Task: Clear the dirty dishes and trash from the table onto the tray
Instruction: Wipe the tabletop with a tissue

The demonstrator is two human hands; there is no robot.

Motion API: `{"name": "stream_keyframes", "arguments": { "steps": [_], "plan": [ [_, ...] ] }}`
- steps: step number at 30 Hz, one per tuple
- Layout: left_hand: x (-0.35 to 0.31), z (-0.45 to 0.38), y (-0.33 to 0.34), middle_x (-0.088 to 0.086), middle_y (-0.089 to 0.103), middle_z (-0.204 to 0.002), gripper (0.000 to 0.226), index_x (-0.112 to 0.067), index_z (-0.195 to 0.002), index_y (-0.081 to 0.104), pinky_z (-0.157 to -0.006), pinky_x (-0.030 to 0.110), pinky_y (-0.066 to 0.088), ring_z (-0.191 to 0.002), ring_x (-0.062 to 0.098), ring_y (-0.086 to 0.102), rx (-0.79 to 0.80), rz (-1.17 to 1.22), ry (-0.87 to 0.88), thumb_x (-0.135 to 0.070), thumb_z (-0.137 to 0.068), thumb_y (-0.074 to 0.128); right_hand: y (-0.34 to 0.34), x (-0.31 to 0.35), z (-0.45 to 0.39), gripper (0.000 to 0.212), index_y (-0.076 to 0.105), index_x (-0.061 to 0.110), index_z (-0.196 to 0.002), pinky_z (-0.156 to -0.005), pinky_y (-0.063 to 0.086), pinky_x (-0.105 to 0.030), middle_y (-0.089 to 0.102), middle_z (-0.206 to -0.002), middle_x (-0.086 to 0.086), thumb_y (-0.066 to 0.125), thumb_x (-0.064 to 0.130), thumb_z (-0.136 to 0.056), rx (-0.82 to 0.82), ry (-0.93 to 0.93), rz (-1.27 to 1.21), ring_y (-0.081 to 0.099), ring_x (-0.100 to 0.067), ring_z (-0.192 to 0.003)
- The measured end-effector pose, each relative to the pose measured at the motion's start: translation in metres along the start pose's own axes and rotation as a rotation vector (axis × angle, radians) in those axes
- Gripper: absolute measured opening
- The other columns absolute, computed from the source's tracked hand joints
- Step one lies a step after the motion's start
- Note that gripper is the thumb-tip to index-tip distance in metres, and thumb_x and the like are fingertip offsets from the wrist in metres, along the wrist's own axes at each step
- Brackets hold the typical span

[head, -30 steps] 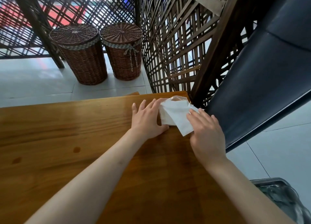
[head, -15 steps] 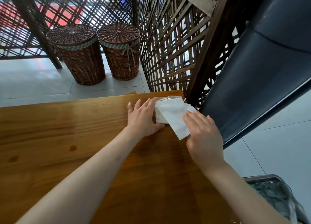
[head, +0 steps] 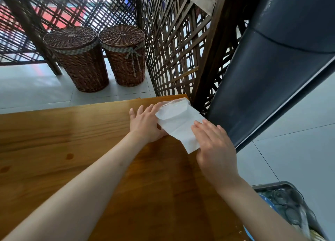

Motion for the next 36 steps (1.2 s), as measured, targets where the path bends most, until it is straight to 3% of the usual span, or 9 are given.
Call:
{"name": "stream_keyframes", "arguments": {
  "steps": [4,13,16,18,20,28,31,36],
  "plan": [
    [0.003,0.002,-0.004,0.001,0.024,-0.154,0.085,-0.042,-0.146,0.010,-0.111,0.058,-0.002,-0.143,0.031,0.012,0.005,0.029,-0.049,-0.057,-0.077,0.058,-0.003,-0.001,0.004,0.048,0.070,-0.002,-0.100,-0.085,0.049,-0.051,0.069,-0.104,-0.015,0.028,0.006,-0.079,-0.011,-0.017,-0.003,0.065,-0.033,-0.101],
    [0.000,0.004,-0.015,0.003,0.020,-0.156,0.083,-0.039,-0.147,0.011,-0.111,0.058,-0.004,-0.143,0.032,0.009,0.005,-0.075,-0.080,-0.057,-0.080,0.057,-0.012,-0.005,0.007,0.048,0.071,-0.002,-0.097,-0.083,0.048,-0.052,0.070,-0.100,-0.016,0.029,0.017,-0.081,0.009,-0.014,-0.021,0.066,-0.034,-0.098],
    [0.001,0.003,-0.016,0.005,0.020,-0.155,0.087,-0.038,-0.147,0.010,-0.110,0.058,-0.003,-0.143,0.033,0.009,-0.001,-0.102,-0.084,-0.056,-0.079,0.060,-0.016,-0.006,0.009,0.034,0.071,0.000,-0.086,-0.078,0.052,-0.048,0.071,-0.088,-0.017,0.041,0.015,-0.082,-0.023,-0.019,-0.035,0.069,-0.035,-0.087],
    [0.002,0.003,-0.014,0.005,0.022,-0.155,0.090,-0.038,-0.147,0.009,-0.110,0.059,-0.002,-0.143,0.033,0.010,-0.001,-0.102,-0.085,-0.057,-0.077,0.062,-0.019,-0.007,0.011,0.006,0.069,0.002,-0.078,-0.068,0.055,-0.038,0.069,-0.075,-0.014,0.070,0.007,-0.075,-0.055,-0.017,-0.040,0.068,-0.032,-0.074],
    [0.002,0.002,-0.013,0.005,0.025,-0.153,0.094,-0.038,-0.146,0.009,-0.110,0.059,-0.001,-0.142,0.033,0.013,-0.013,-0.102,-0.075,-0.061,-0.073,0.064,-0.016,-0.008,0.013,0.025,0.066,0.003,-0.075,-0.057,0.053,-0.029,0.064,-0.068,-0.012,0.084,0.009,-0.059,-0.022,-0.010,-0.047,0.064,-0.027,-0.065],
    [0.009,0.012,-0.009,0.004,0.028,-0.152,0.103,-0.030,-0.148,0.007,-0.111,0.057,0.000,-0.142,0.030,0.017,-0.082,-0.045,-0.074,-0.063,-0.070,0.066,-0.009,-0.003,0.017,0.043,0.066,0.004,-0.077,-0.054,0.050,-0.028,0.064,-0.069,-0.012,0.091,0.011,-0.043,0.040,0.008,-0.077,0.061,-0.024,-0.062],
    [0.017,0.028,-0.012,0.003,0.027,-0.152,0.101,-0.029,-0.148,0.008,-0.111,0.056,0.001,-0.142,0.028,0.017,-0.088,-0.001,-0.091,-0.063,-0.071,0.065,-0.007,0.004,0.021,0.038,0.064,0.005,-0.075,-0.051,0.046,-0.023,0.061,-0.066,-0.011,0.089,0.008,-0.047,0.056,-0.008,-0.088,0.058,-0.023,-0.059],
    [0.029,0.075,-0.014,0.000,0.024,-0.154,0.095,-0.029,-0.147,0.012,-0.112,0.053,0.000,-0.143,0.025,0.012,-0.088,0.044,-0.091,-0.061,-0.074,0.064,-0.007,0.020,0.029,0.030,0.062,0.006,-0.072,-0.043,0.050,-0.027,0.059,-0.063,-0.009,0.087,0.007,-0.055,0.070,-0.032,-0.109,0.056,-0.022,-0.057]
  ]
}}
Point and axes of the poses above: each hand's wrist, its own z-axis away from the middle knuckle, its own y-axis out of the palm, x = y × z, the point moved 7 cm from there along -z, towards the middle knuckle
